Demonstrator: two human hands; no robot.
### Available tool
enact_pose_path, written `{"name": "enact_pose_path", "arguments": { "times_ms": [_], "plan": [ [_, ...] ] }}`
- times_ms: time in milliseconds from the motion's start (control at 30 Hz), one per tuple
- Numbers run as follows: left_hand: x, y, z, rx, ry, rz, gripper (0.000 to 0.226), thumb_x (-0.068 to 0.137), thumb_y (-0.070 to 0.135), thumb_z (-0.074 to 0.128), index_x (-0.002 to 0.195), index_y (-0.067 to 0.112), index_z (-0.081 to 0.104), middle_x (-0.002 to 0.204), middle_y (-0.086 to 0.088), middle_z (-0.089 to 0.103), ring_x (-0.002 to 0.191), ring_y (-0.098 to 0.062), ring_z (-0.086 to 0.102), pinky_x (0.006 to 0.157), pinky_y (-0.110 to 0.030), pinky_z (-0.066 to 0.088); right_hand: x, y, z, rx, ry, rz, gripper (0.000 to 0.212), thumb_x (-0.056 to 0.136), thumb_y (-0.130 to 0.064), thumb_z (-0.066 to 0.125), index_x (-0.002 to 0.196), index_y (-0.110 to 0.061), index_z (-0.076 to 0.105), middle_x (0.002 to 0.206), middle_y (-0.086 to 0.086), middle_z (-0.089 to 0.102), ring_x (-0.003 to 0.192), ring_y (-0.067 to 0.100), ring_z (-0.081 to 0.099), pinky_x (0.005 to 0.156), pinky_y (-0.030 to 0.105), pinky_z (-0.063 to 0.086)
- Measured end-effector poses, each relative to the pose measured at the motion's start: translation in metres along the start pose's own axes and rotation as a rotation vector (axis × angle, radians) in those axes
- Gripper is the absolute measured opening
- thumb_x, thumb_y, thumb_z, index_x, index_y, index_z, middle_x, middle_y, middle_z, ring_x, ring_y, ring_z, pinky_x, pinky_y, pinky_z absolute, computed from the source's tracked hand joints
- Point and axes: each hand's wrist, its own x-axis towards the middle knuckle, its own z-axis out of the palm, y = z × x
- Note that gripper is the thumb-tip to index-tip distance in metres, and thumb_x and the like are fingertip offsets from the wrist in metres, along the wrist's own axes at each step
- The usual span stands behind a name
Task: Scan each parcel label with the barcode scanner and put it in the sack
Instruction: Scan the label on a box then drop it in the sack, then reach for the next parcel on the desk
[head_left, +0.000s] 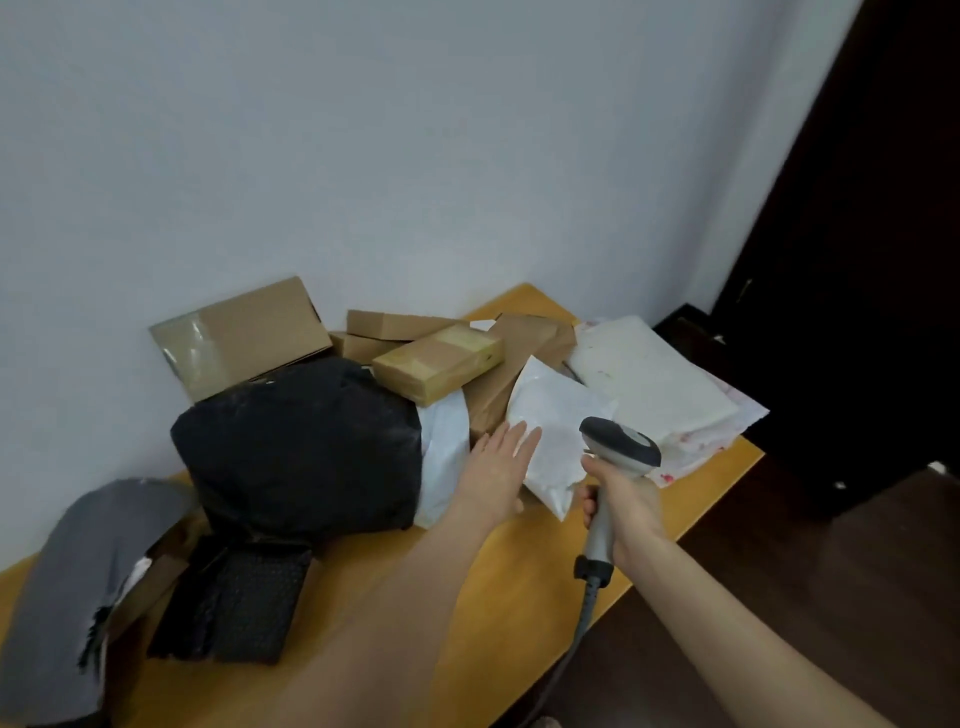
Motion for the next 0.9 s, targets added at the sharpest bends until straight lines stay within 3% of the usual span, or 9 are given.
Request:
{"name": "enact_pose_path", "arguments": {
  "times_ms": [133,233,333,433,533,633,700,800,900],
  "plan": [
    [0.047,0.011,0.019,0.192,-0.075,0.079,0.098,0.088,0.031,0.065,0.152,0.029,-0.008,0.16,-0.011,-0.012,0.147,-0.031,-0.011,0.119,-0.052,0.0,0.038,-0.016,-0.009,-0.003,0.047,0.01,0.02,0.087,-0.013,0.068,0.071,-0.004,0.059,0.048,0.006,0.055,0.042,0.017,0.047,0.047,0.027,0.043],
    [0.066,0.013,0.026,0.21,-0.075,0.103,0.076,0.095,0.025,0.054,0.152,0.034,0.005,0.161,-0.01,-0.007,0.148,-0.032,-0.008,0.119,-0.052,0.003,0.06,-0.024,-0.017,0.001,0.059,0.031,0.021,0.087,-0.012,0.068,0.07,-0.004,0.059,0.047,0.006,0.055,0.042,0.017,0.046,0.046,0.027,0.041],
    [0.073,0.01,0.025,0.158,0.053,0.231,0.054,0.093,0.014,0.055,0.143,0.029,0.041,0.156,-0.005,0.026,0.145,-0.032,0.019,0.113,-0.046,0.027,0.072,-0.032,-0.022,0.018,0.042,0.047,0.023,0.088,-0.012,0.068,0.069,-0.005,0.058,0.048,0.006,0.054,0.042,0.017,0.045,0.044,0.025,0.041],
    [0.076,0.009,0.015,0.009,0.371,0.236,0.046,0.058,0.012,0.089,0.099,0.026,0.075,0.11,0.0,0.07,0.1,-0.026,0.067,0.066,-0.031,0.059,0.077,-0.041,-0.027,0.028,-0.011,0.039,0.024,0.089,-0.013,0.066,0.069,-0.005,0.057,0.049,0.006,0.053,0.043,0.016,0.045,0.045,0.026,0.041],
    [0.072,0.013,-0.018,-0.225,0.569,-0.033,0.026,0.073,0.017,0.08,0.097,0.025,0.075,0.098,0.002,0.068,0.072,-0.02,0.066,0.045,-0.025,0.048,0.076,-0.05,-0.031,0.055,-0.08,0.026,0.022,0.088,-0.017,0.069,0.072,-0.005,0.06,0.05,0.005,0.055,0.044,0.015,0.047,0.045,0.025,0.042],
    [0.06,0.018,-0.071,-0.549,0.667,-0.465,0.024,0.092,0.033,0.057,0.098,0.015,0.072,0.089,0.002,0.063,0.075,-0.021,0.059,0.058,-0.033,0.044,0.071,-0.06,-0.035,0.082,-0.147,0.009,0.02,0.085,-0.019,0.074,0.077,-0.005,0.062,0.054,0.006,0.059,0.045,0.014,0.051,0.046,0.025,0.044],
    [0.047,0.017,-0.09,-0.875,0.701,-0.741,0.02,0.094,0.029,0.058,0.083,0.014,0.066,0.077,0.002,0.06,0.079,-0.023,0.059,0.065,-0.035,0.044,0.067,-0.066,-0.038,0.093,-0.204,-0.001,0.017,0.084,-0.018,0.074,0.082,-0.006,0.064,0.062,0.007,0.062,0.052,0.016,0.055,0.052,0.027,0.046],
    [0.019,0.013,-0.094,-1.42,0.738,-0.906,0.016,0.092,0.021,0.062,0.078,0.013,0.063,0.085,-0.005,0.066,0.085,-0.023,0.063,0.08,-0.04,0.053,0.062,-0.07,-0.04,0.083,-0.246,0.004,0.026,0.079,-0.018,0.079,0.097,-0.005,0.066,0.076,0.008,0.068,0.064,0.02,0.063,0.061,0.032,0.052],
    [-0.013,0.021,-0.095,-1.733,0.737,-0.955,0.011,0.093,0.016,0.063,0.088,0.006,0.066,0.097,-0.01,0.069,0.093,-0.025,0.065,0.085,-0.038,0.054,0.053,-0.074,-0.037,0.083,-0.293,0.009,0.031,0.078,-0.016,0.081,0.104,-0.008,0.066,0.082,0.007,0.068,0.077,0.022,0.064,0.071,0.032,0.056]
  ]
}}
